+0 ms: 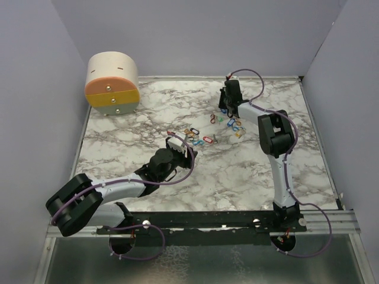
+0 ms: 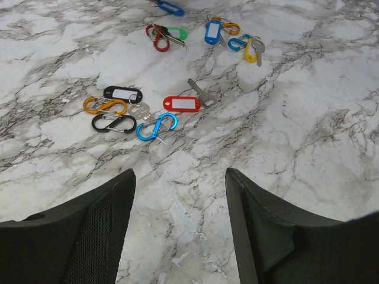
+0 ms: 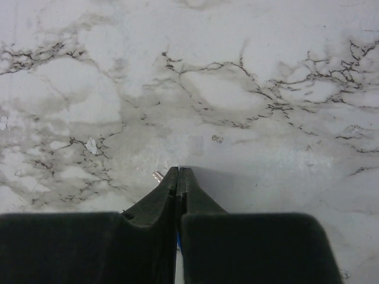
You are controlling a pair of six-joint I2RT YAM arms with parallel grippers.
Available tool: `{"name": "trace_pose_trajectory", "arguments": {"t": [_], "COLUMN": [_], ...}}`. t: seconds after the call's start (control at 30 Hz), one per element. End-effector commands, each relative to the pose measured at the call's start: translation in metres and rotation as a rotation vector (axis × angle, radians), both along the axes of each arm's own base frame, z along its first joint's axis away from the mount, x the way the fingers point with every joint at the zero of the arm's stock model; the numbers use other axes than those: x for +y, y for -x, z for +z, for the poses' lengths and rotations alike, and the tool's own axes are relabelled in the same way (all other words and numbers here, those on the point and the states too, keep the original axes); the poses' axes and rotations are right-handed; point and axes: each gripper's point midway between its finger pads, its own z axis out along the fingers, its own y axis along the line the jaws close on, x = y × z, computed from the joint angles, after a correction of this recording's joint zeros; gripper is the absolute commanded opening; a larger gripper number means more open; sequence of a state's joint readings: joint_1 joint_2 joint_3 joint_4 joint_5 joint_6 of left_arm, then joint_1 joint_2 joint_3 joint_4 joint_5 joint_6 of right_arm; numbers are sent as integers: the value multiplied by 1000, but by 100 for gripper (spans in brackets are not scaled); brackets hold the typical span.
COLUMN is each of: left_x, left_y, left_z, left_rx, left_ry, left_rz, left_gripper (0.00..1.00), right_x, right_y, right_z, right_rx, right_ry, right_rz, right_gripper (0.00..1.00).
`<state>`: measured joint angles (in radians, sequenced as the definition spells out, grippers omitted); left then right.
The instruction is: Put the keys on the keyring
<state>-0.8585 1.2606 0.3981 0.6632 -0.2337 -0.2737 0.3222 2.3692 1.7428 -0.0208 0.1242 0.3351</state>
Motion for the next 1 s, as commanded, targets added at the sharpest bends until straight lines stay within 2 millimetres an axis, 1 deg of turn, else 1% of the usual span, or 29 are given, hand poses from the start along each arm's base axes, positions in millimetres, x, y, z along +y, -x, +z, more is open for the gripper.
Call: {"name": "trace_pose_trajectory", "arguments": {"t": [0.0,0.03,0.07,0.17,0.23,0.47,0.6,0.73,0.83,0.87,0.97], "left_x": [0,0,0,-1,-1,-1,-3,-4,-5,-5,-5], "left_y": [-6,-6,-6,-5,-5,-4,-5,-5,-5,-5,-5], "left_z": [8,9,9,9,9,9,8,8,8,8,8], "left_rx": [-17,-18,-19,-16,-15,-15,-9,-8,-6,-6,-4], "left_ry": [7,8,11,12,14,15,14,15,17,17,18], "left_rz": [16,15,13,11,10,7,5,0,-1,-2,-2], "left_gripper": [64,64,64,64,64,65,64,64,64,64,65], "right_x": [0,1,2,1,1,2,0,0,-1,-1,1], "right_y": [6,8,10,14,17,28,35,40,45,48,52], "right_z": [28,30,32,32,31,27,37,37,42,41,47], "right_rx": [-55,-57,-58,-53,-51,-37,-64,-46,-60,-59,-63], "right_ry": [-22,-26,-28,-29,-29,-48,-58,-56,-68,-72,-83], "right_rz": [8,15,21,29,32,46,48,55,53,55,68], "right_gripper": [1,1,3,16,21,22,27,31,34,35,36]}}
